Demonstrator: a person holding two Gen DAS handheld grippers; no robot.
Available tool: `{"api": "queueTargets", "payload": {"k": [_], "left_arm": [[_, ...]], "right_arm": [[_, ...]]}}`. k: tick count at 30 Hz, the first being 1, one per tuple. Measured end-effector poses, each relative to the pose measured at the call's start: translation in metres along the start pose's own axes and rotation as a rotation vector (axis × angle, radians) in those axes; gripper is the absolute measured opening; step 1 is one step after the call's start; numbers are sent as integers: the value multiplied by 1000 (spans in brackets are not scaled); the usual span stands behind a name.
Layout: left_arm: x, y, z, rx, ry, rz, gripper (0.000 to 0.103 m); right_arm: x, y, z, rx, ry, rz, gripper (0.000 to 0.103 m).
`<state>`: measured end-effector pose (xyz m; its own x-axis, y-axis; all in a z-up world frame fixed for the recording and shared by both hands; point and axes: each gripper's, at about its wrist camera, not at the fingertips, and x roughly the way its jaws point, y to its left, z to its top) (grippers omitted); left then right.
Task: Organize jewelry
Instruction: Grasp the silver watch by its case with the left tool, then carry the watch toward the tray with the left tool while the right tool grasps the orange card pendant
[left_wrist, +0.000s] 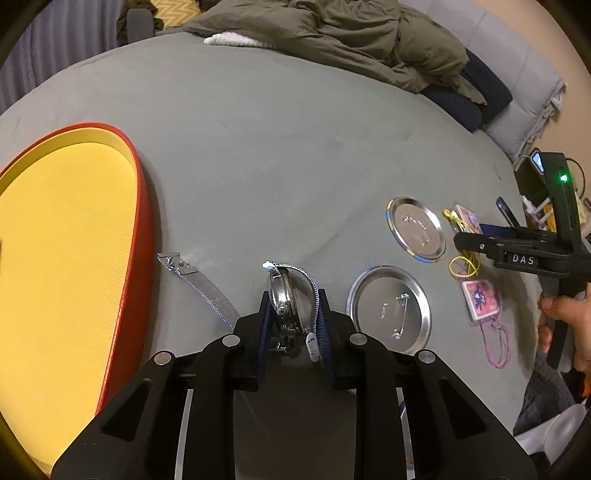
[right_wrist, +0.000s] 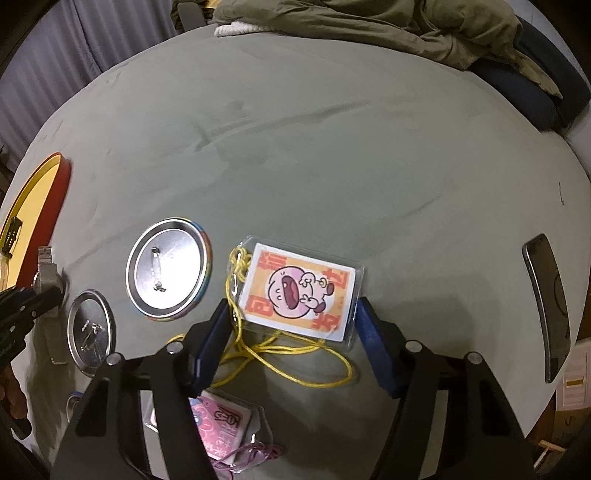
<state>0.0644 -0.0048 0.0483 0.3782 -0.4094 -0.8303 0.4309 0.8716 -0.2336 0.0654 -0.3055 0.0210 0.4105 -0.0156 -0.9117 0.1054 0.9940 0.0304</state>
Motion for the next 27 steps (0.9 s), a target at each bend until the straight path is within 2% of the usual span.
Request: {"api": "queueTargets", "payload": {"k": [10,18,27], "left_arm": [[-15,2,1,-9,-37,-3,21],[-36,-2,8,1,-89,-14,21],[-60,-7,22,11,-152,-23,20]], "right_arm": [[-15,3,-1,1,-64,5,63],[-42,7,-4,12,-155,12,63],[-59,14,0,11,-205,12,63]]}}
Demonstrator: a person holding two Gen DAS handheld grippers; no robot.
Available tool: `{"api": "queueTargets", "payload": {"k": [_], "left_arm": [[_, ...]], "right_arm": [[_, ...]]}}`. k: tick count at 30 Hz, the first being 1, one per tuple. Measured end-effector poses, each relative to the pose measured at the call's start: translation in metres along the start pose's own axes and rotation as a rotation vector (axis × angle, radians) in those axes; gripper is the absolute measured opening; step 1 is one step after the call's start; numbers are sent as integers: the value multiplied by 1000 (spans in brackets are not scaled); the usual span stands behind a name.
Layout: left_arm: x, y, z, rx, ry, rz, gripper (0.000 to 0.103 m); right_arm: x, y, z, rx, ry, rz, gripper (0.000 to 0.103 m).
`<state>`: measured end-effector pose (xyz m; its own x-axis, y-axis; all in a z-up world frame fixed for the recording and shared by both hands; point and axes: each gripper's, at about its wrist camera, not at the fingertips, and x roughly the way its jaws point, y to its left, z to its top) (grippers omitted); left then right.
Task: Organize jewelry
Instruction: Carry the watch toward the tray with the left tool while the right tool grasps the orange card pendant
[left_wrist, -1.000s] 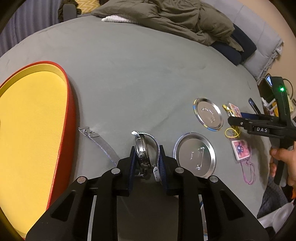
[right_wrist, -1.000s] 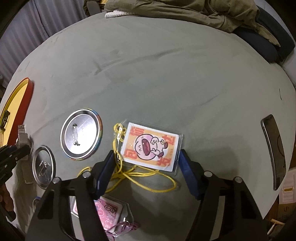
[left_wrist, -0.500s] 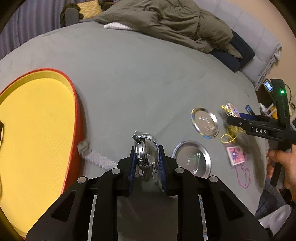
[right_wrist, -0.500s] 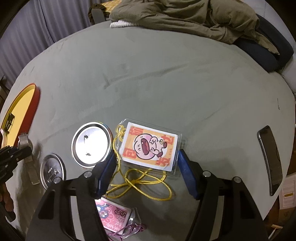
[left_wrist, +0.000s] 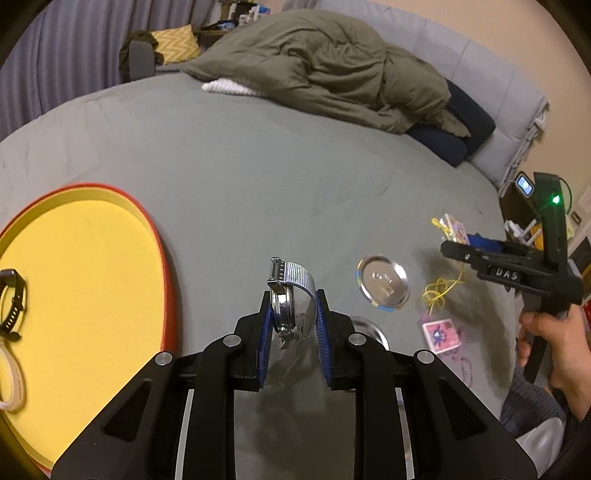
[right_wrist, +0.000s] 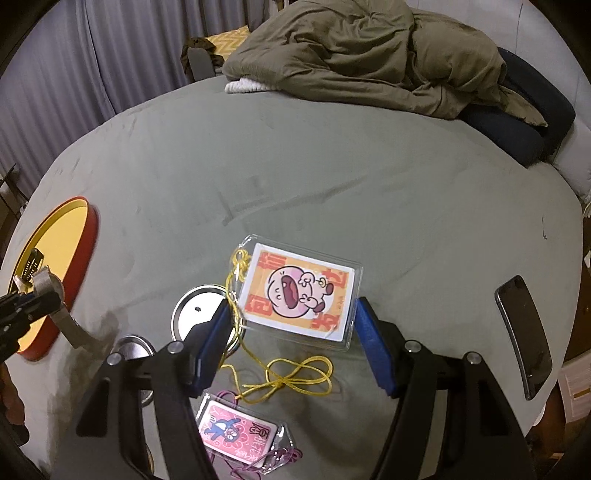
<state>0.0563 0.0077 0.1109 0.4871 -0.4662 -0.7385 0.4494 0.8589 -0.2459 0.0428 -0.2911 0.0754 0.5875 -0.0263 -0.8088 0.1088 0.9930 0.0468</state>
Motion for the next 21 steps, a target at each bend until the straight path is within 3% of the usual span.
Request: {"api": "queueTargets", "payload": {"k": [12,21], "left_arm": [[-38,-2,21,4,-96,4,20],[-74,16,48,-1,-170,48,20]], "right_arm": [[-20,15,21,-36,-65,18,63],[-52,61,73,-123,-147,68,63]]}}
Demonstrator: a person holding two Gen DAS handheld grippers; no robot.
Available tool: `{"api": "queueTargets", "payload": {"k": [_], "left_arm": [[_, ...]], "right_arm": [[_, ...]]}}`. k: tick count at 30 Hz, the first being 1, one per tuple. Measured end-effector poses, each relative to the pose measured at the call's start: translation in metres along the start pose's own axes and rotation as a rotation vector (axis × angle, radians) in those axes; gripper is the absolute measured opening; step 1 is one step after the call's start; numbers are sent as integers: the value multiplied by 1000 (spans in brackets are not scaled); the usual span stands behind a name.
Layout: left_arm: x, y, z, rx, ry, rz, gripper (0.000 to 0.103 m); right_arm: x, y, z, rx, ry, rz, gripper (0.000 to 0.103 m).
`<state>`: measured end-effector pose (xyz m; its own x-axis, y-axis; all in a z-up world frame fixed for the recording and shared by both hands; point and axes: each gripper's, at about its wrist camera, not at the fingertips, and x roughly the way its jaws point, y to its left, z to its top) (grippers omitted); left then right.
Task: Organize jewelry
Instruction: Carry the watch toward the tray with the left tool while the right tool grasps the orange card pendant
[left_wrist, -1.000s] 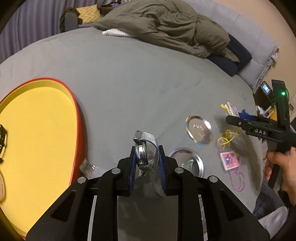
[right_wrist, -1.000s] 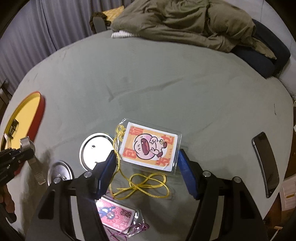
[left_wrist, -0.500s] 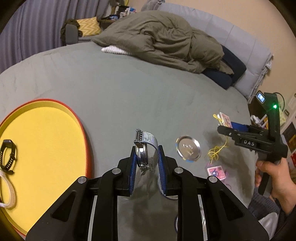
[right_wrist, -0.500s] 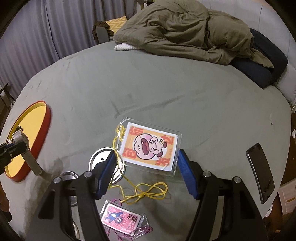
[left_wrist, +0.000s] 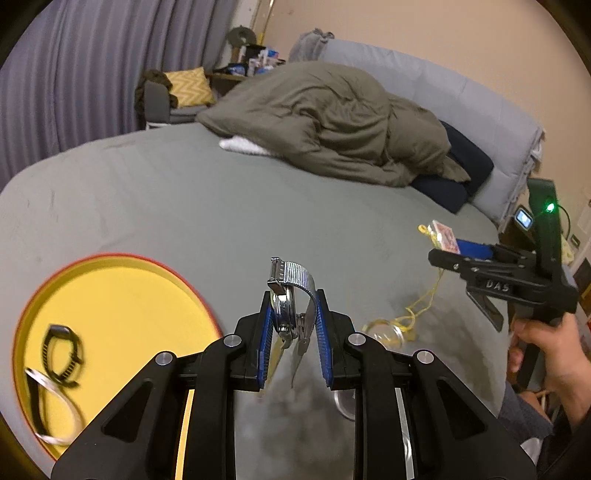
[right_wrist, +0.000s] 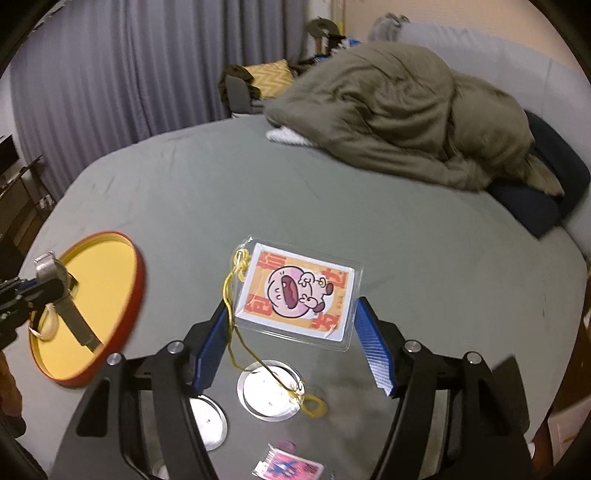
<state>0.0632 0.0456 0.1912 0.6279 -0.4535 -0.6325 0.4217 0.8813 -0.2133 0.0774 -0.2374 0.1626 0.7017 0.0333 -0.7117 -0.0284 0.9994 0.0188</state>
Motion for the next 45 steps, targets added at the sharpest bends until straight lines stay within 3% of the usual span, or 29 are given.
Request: {"api": "queueTargets", "payload": {"k": [13,19,28,35,45], "left_arm": [[-30,76,36,-50,-58,149,20],[-26,125,35,-111,-48,209,20],[-16,204,40,-189,-60,299,20],[17,257,25,-221,43,362,20],[60,256,16,-217,143,355,20]], "right_arm": [[-6,115,94,-128,-99,178,63],[16,182,116,-209,-93,248,63],[81,259,111,-281,-2,312,63],[122,301,95,-308,65,337,63],[158,317,68,-319,143,325,62]]}}
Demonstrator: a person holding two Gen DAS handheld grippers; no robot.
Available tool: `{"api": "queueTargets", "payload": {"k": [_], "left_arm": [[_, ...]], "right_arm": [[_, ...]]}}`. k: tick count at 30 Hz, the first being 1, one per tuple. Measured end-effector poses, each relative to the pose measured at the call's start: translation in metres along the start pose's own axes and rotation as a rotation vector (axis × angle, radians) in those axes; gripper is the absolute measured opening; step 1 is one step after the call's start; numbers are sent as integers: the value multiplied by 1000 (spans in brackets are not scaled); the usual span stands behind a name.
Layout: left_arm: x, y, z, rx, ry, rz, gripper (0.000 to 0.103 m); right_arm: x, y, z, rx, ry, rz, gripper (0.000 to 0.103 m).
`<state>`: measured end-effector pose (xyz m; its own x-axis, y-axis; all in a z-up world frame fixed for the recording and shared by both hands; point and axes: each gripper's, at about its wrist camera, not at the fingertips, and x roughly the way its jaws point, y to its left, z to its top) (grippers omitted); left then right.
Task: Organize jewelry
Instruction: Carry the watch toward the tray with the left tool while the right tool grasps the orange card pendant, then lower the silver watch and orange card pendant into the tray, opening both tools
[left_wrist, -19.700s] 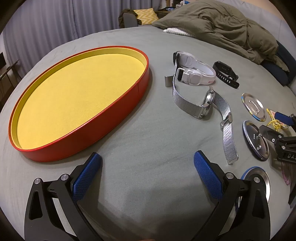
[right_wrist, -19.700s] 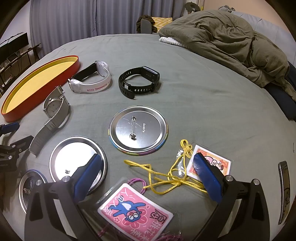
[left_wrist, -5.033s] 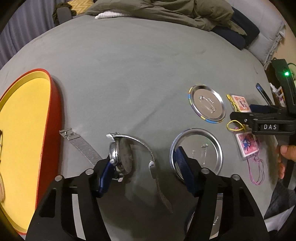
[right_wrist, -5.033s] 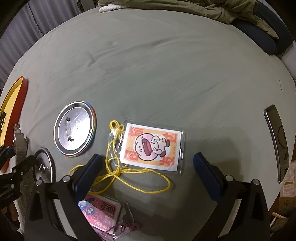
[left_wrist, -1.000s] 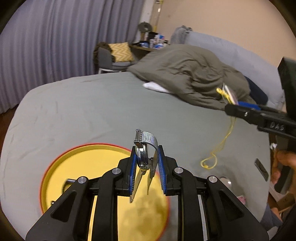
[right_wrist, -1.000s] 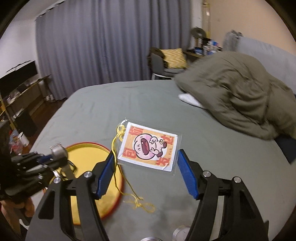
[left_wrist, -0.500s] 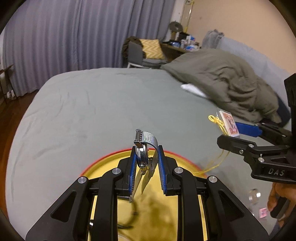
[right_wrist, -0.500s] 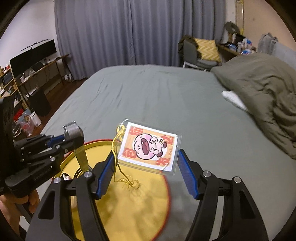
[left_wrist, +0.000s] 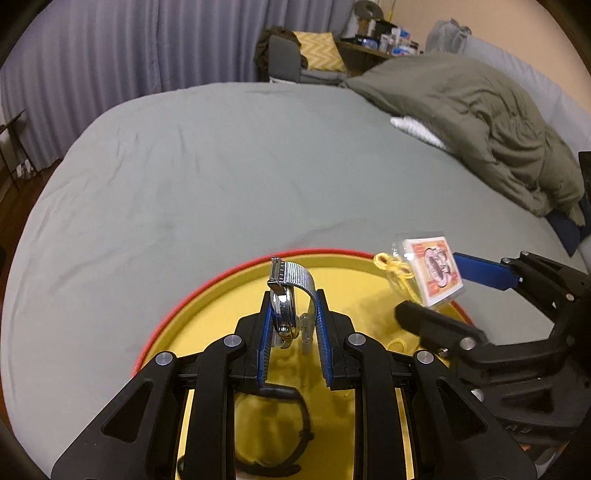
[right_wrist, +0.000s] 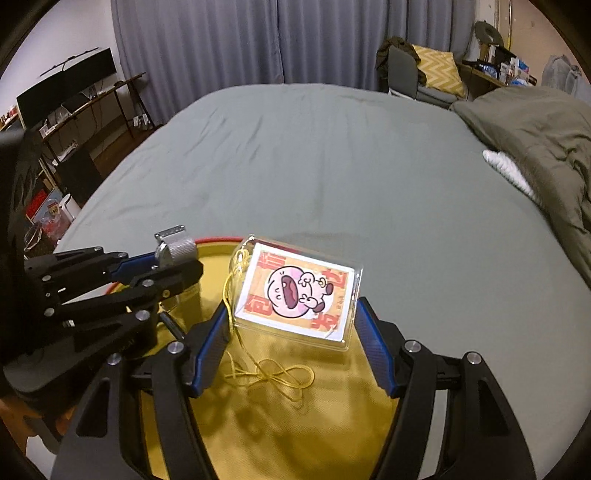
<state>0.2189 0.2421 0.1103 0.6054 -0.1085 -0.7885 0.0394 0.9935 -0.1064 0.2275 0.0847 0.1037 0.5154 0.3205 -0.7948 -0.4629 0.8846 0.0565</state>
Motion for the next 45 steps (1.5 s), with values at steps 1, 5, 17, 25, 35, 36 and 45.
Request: {"api": "queueTargets", "payload": {"k": [1,5,17,25,35,36,45], "left_arm": [[5,-1,-1,-2,10,-2,20],[19,-3,-8,9,43,11,20],[45,1,-29,33,118,33,20],[44,3,-32,34,101,22,21],[43,2,-35,33,107,38,28],[45,2,-35,36,117,33,31],[31,-1,-27,34,48,42,58]], "right_arm": [[3,-2,-2,9,7,2,62],[15,-2,-10,14,37,-13,62],[49,1,-33,-46,134,-63,62],[55,-5,-39,-30,159,-52,64],[58,-12,-40,8,203,-49,86],[58,-11,-41,4,202,-49,86],[51,-11,-44,-15,202,-44,86]]}}
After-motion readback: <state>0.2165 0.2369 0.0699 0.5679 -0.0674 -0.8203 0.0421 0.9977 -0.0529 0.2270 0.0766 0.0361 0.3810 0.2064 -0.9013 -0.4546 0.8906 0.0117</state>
